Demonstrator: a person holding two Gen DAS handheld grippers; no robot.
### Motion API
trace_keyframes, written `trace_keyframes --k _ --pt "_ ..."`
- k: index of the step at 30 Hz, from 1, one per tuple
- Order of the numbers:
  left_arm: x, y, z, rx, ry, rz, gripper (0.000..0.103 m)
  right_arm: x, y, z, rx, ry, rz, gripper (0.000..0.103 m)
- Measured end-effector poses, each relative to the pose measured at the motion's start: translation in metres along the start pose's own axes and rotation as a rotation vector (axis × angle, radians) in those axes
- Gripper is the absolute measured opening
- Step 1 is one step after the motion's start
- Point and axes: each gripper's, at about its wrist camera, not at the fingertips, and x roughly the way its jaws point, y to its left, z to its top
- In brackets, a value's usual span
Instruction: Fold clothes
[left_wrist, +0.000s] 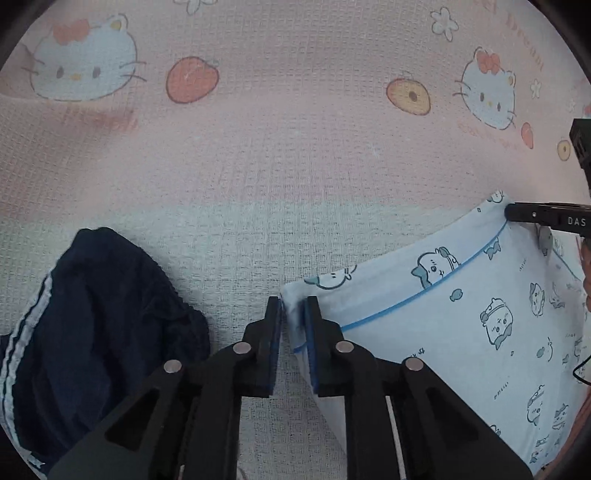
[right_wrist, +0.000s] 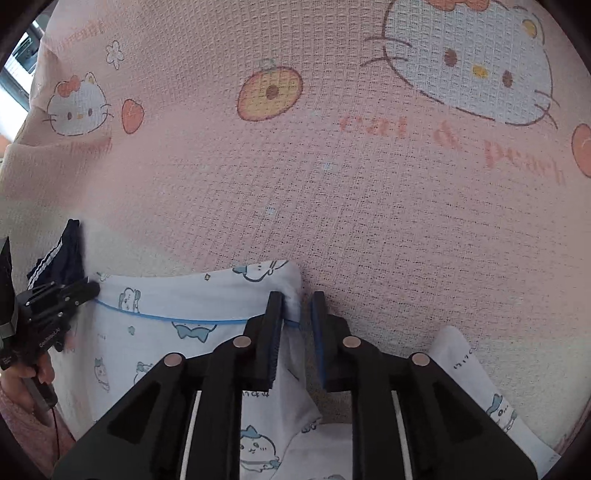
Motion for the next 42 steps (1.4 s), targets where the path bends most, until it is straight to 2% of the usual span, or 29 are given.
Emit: trace_keyframes --k 2,3,6,8,9,13,15,19,21,24,27,30,33,36,37,39,40,42 --pt "-0.021 -0.001 0.001 -0.010 -0.069 0.063 0.030 -0.024 0.000 0.000 -0.027 -0.053 -0.045 0.028" --pt "-0.031 -0.003 0.000 -0.019 -0.092 0.069 0.032 -0.038 -0.002 -0.003 -0.016 -0.076 -0.044 0.028" --pt "-0.048 -0.018 -0.007 -0.022 -0.098 -0.074 0.032 -0.070 -0.008 -0.016 0.054 -0.113 -0.009 0.028" --pt "-0.046 -0.040 -0.011 0.018 -0.080 -0.195 0.032 -0.084 -0.012 -0.033 0.077 -0.101 -0.019 0.028" --pt "-0.043 -0.056 -0.013 0.057 -0.065 -0.225 0.032 -0.090 -0.013 -0.045 0.078 -0.089 -0.032 0.028" --pt "-0.036 -0.127 -0.023 0.196 -0.029 -0.329 0.032 -0.090 -0.017 -0.099 0.077 0.001 -0.066 0.028" --pt "-0.028 -0.154 -0.016 0.243 -0.019 -0.352 0.032 -0.080 -0.021 -0.115 0.080 0.040 -0.099 0.028" --pt "0.004 -0.193 0.016 0.310 0.023 -0.394 0.032 -0.071 -0.036 -0.110 0.114 0.031 -0.100 0.028" --pt "0.024 -0.206 0.032 0.325 0.053 -0.395 0.032 -0.065 -0.039 -0.098 0.102 0.027 -0.108 0.028" --pt "0.033 -0.216 0.060 0.327 0.030 -0.403 0.032 -0.045 -0.046 -0.080 0.068 0.050 -0.154 0.028" --pt "0.042 -0.225 0.083 0.331 0.006 -0.388 0.032 -0.041 -0.057 -0.063 0.078 0.009 -0.141 0.028" --pt "0.037 -0.223 0.096 0.286 -0.017 -0.371 0.032 -0.043 -0.069 -0.049 0.126 -0.021 -0.150 0.028" --pt "0.016 -0.209 0.086 0.279 -0.059 -0.347 0.032 -0.058 -0.064 -0.043 0.112 -0.076 -0.119 0.030" --pt "0.013 -0.196 0.067 0.331 -0.030 -0.344 0.032 -0.051 -0.044 -0.041 0.015 -0.043 0.005 0.029" --pt "0.019 -0.195 0.062 0.358 -0.017 -0.295 0.032 -0.043 -0.038 -0.041 -0.015 -0.031 -0.006 0.029" --pt "0.024 -0.192 0.057 0.377 -0.009 -0.232 0.032 -0.024 -0.044 -0.038 -0.020 0.005 -0.138 0.029" --pt "0.022 -0.190 0.056 0.369 -0.012 -0.215 0.032 -0.023 -0.049 -0.036 0.003 0.005 -0.158 0.024" --pt "0.002 -0.189 0.052 0.335 -0.031 -0.227 0.032 -0.036 -0.057 -0.042 0.056 -0.011 -0.127 0.026"
